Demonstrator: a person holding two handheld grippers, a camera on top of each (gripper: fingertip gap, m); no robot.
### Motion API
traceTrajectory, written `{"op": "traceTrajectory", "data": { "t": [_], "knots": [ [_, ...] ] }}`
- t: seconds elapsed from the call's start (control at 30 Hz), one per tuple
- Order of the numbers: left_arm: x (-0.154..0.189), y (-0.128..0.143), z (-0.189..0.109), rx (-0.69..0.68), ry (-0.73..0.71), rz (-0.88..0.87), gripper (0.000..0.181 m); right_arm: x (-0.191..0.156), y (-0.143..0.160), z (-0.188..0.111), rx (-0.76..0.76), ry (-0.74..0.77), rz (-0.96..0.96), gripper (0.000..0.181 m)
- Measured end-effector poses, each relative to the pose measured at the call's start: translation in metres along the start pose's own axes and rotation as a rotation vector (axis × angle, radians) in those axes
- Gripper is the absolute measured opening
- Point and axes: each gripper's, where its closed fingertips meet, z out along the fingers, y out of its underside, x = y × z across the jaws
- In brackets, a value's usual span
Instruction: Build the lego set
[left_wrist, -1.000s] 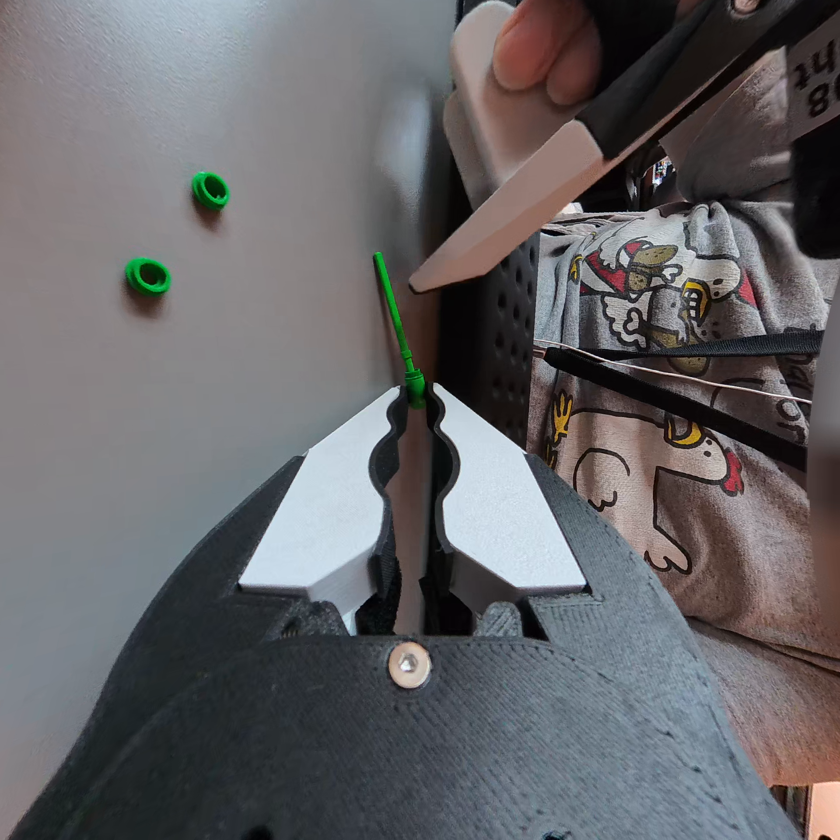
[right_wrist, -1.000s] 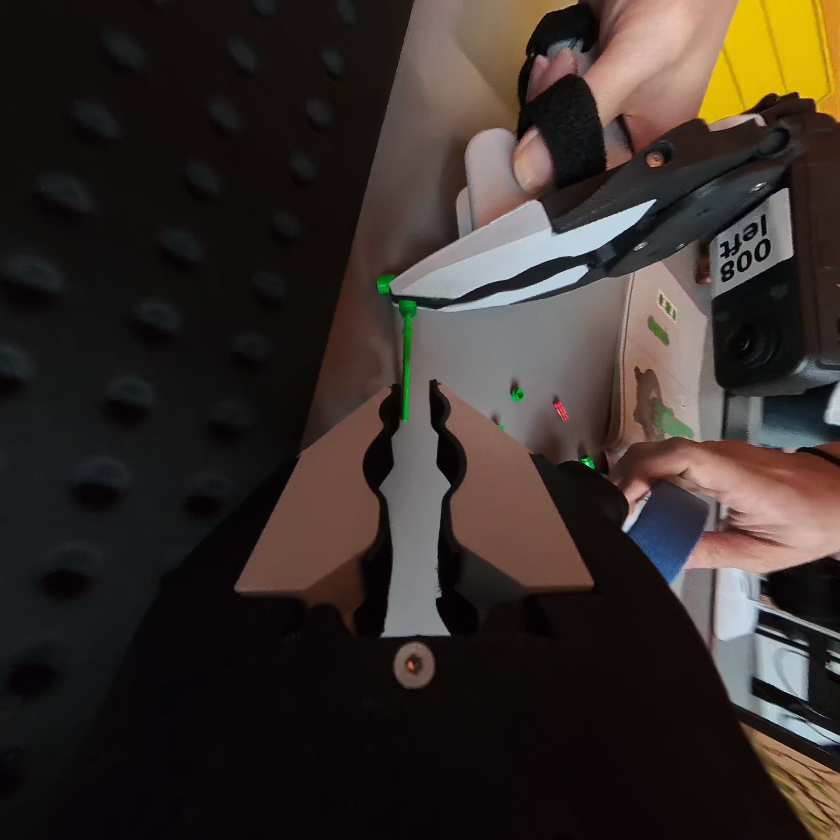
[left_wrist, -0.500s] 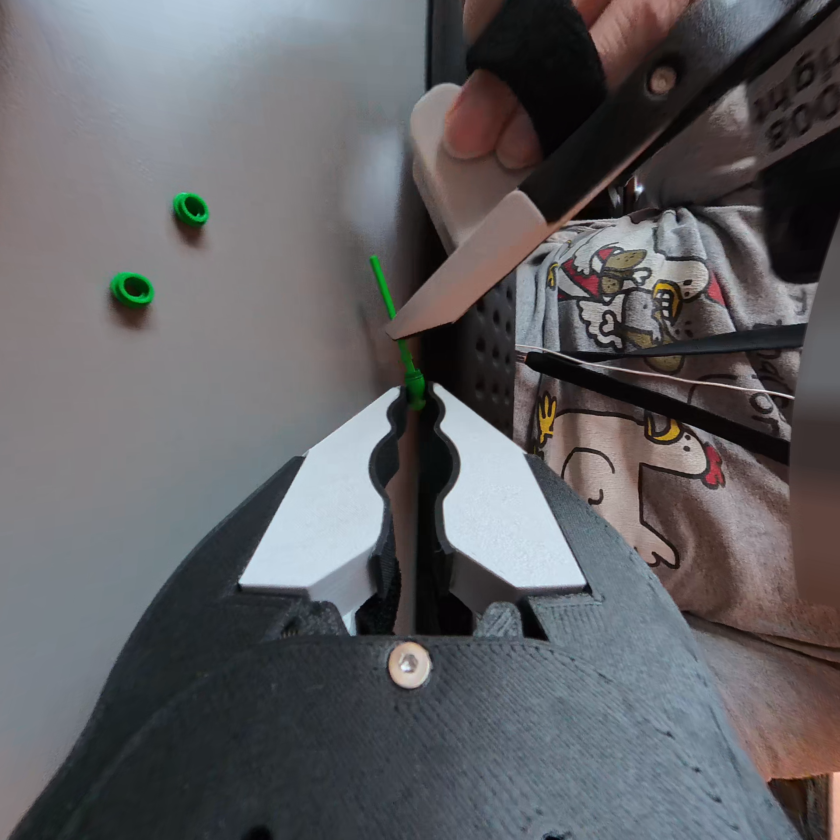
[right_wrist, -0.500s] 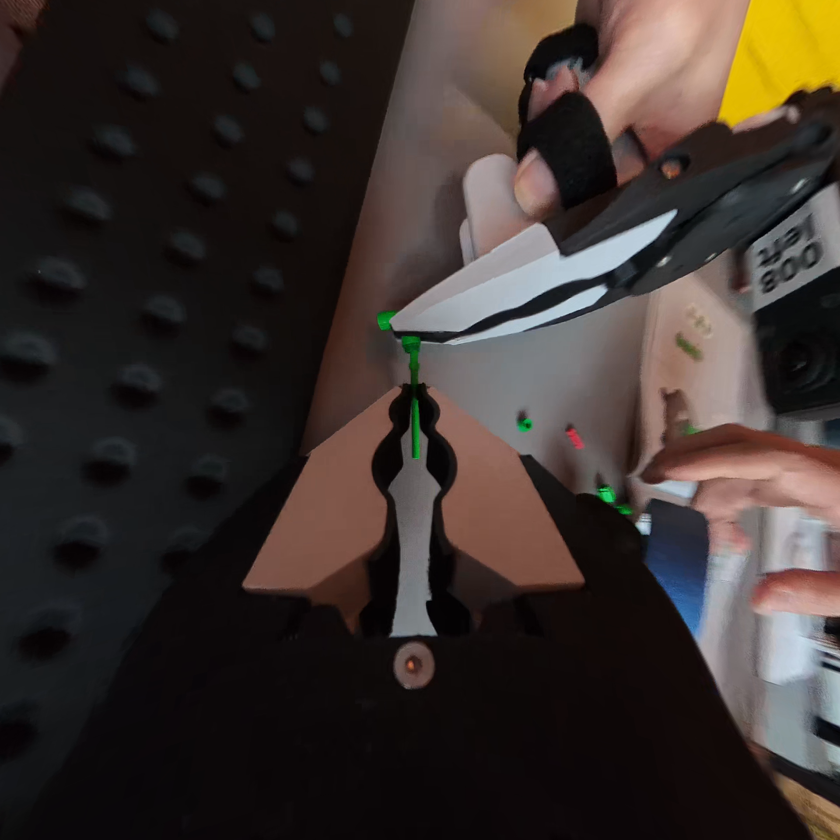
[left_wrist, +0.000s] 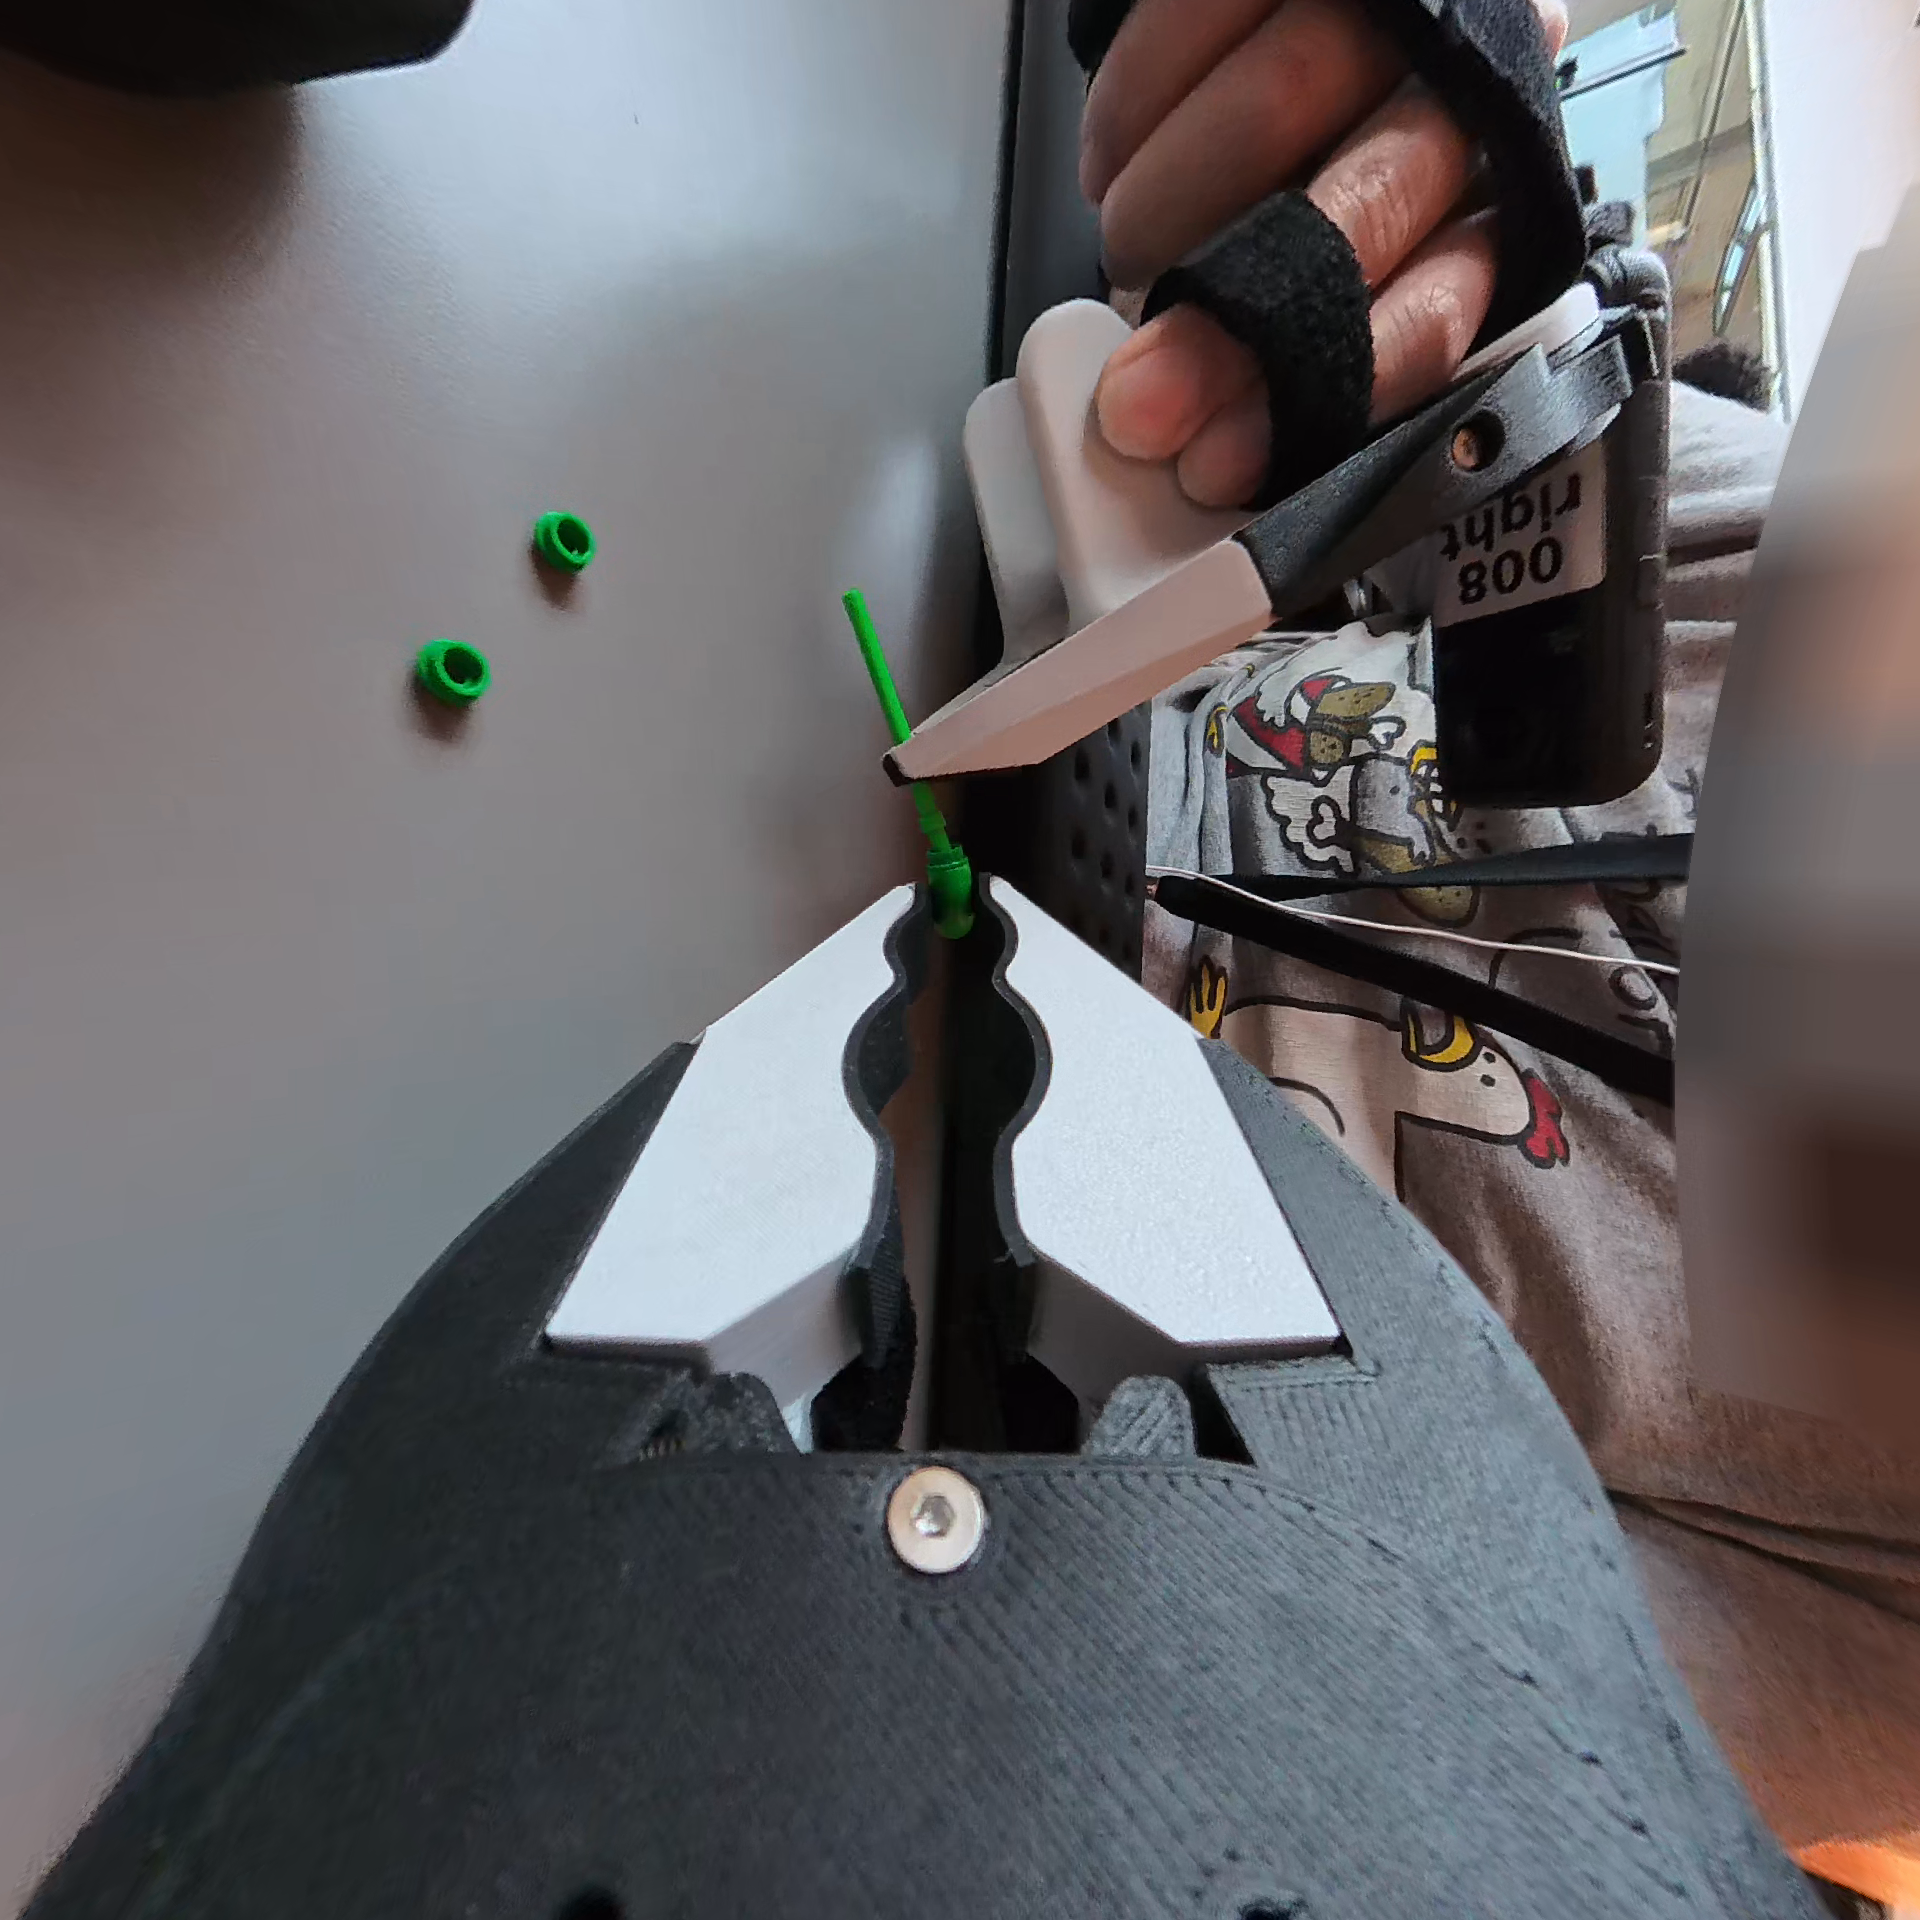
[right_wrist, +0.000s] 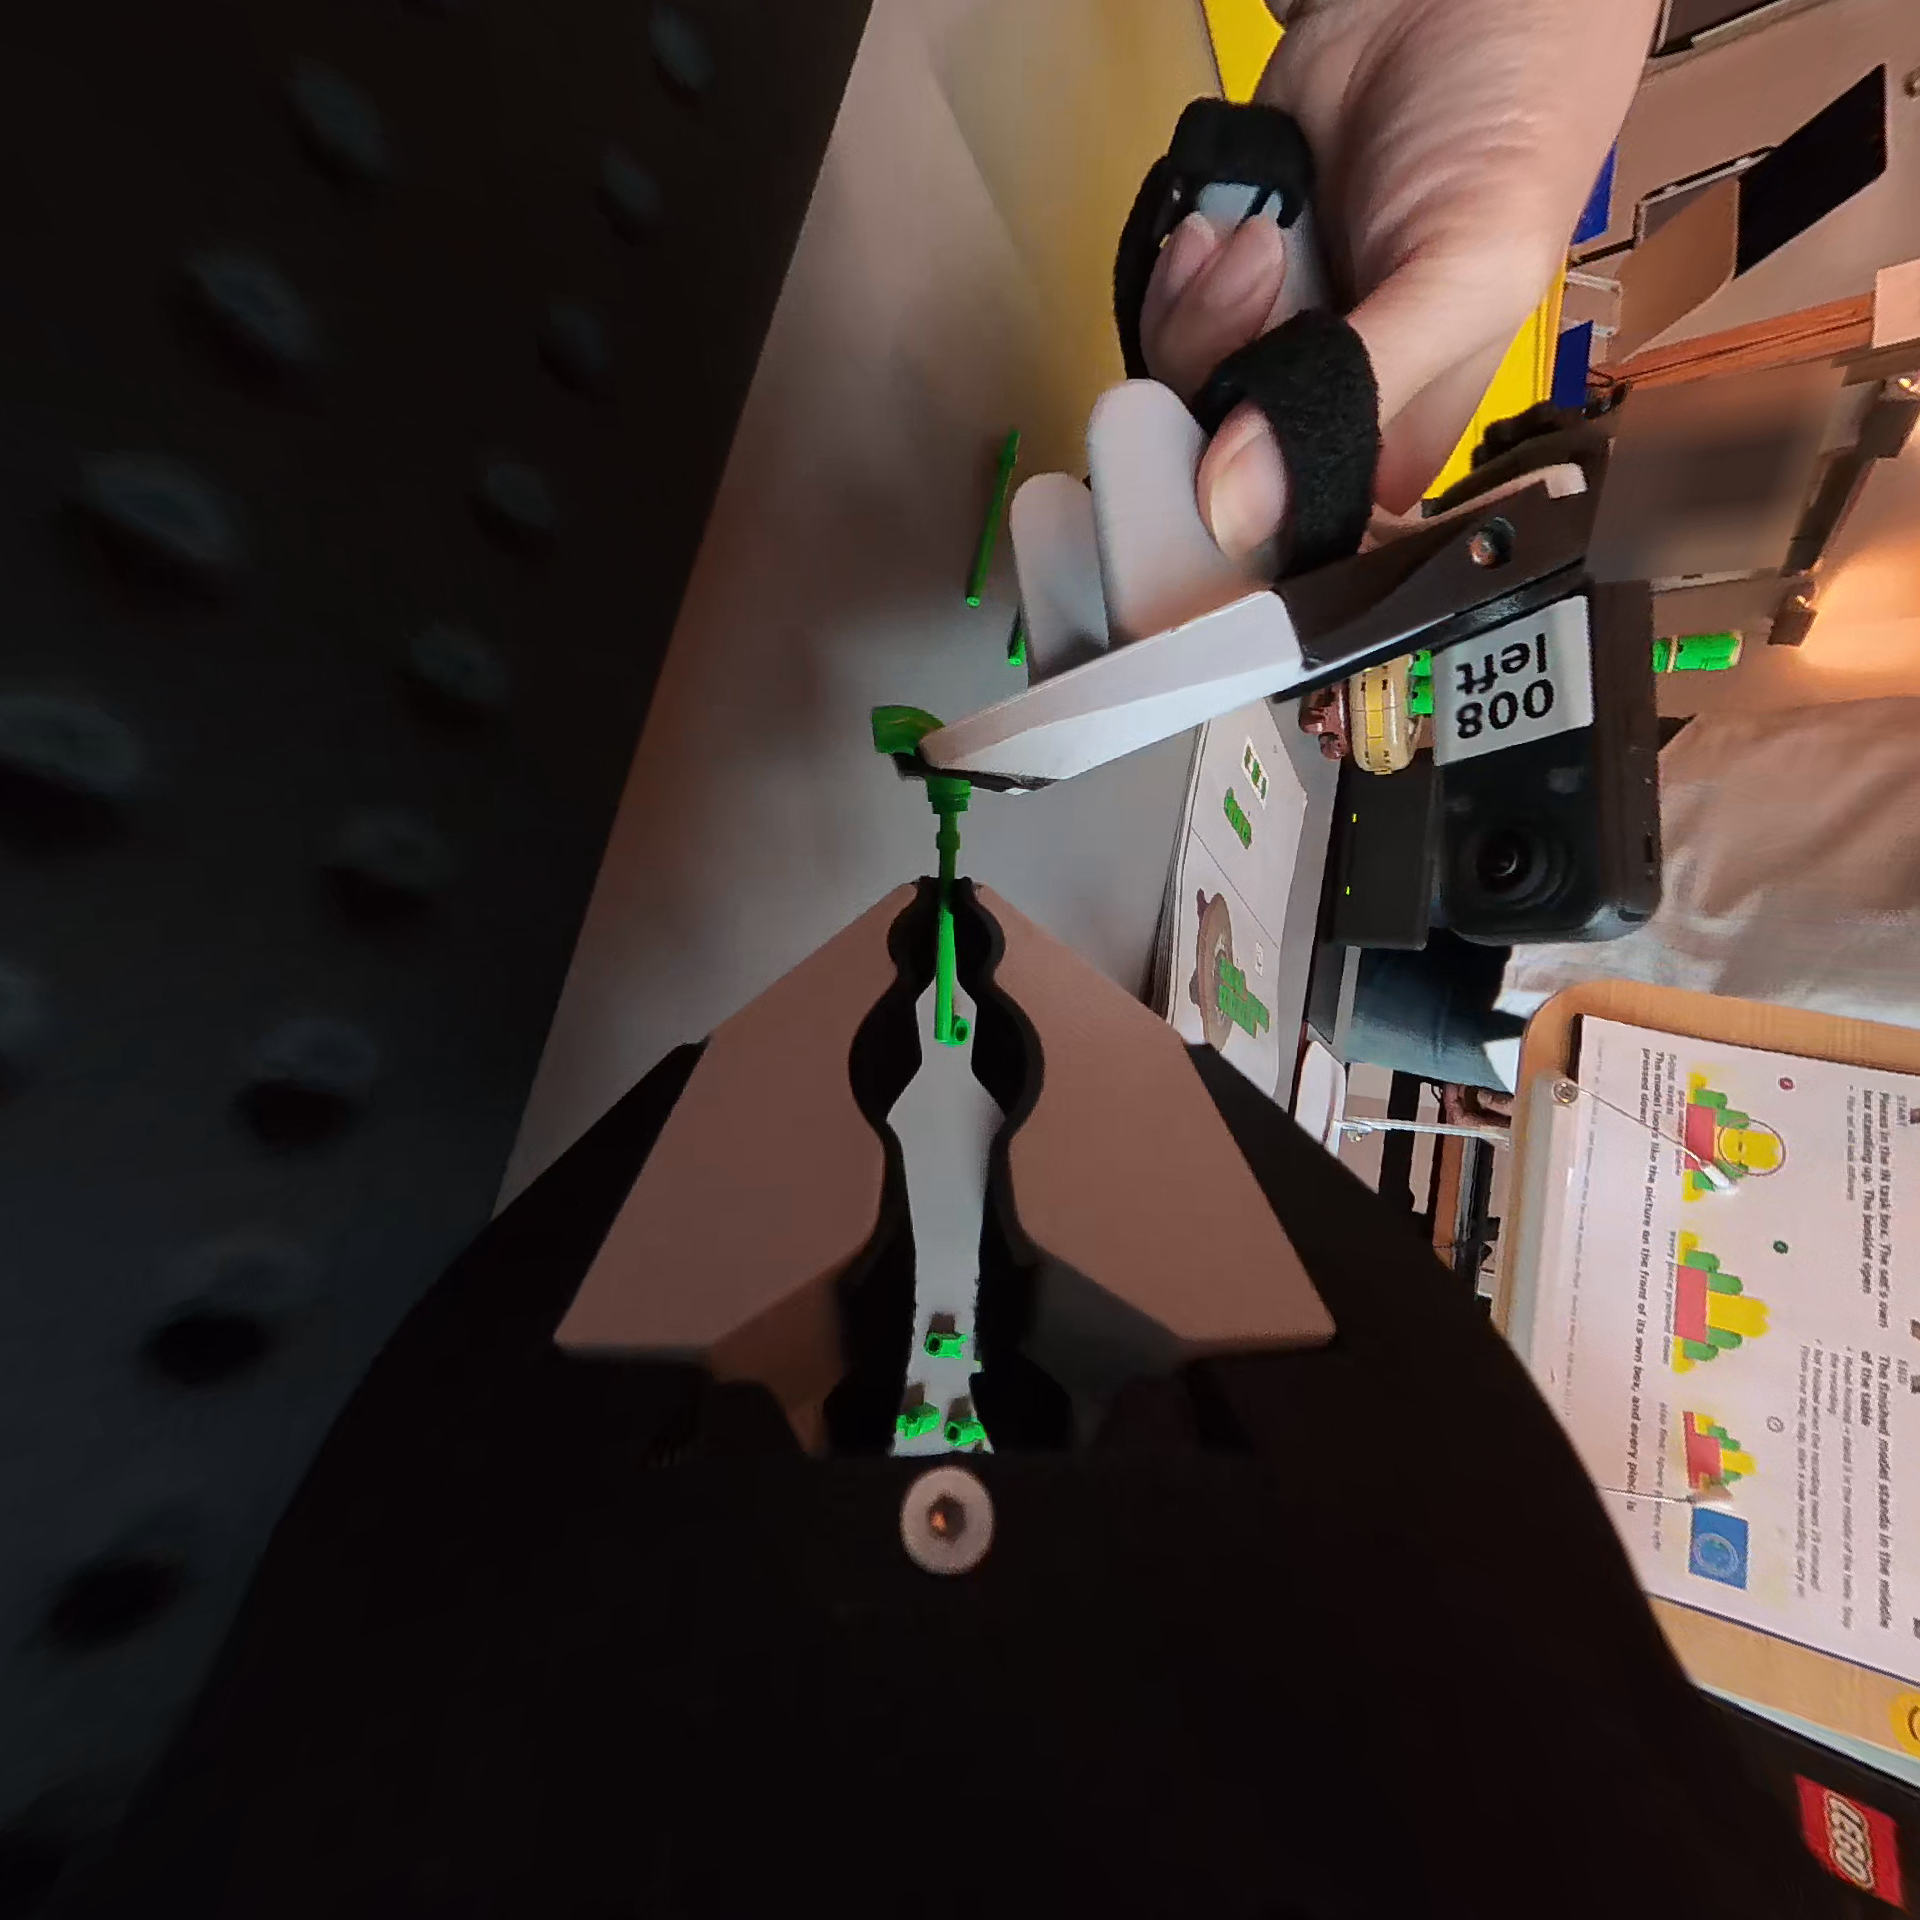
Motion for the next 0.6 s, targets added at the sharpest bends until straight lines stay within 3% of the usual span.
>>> {"op": "traceTrajectory", "data": {
  "t": [0.6],
  "knots": [
    [-0.0035,0.0064,0.0005,-0.022,0.02,-0.056,0.005,-0.0035,-0.0058,0.0048,-0.015,0.092,-0.015,0.0]
  ]
}}
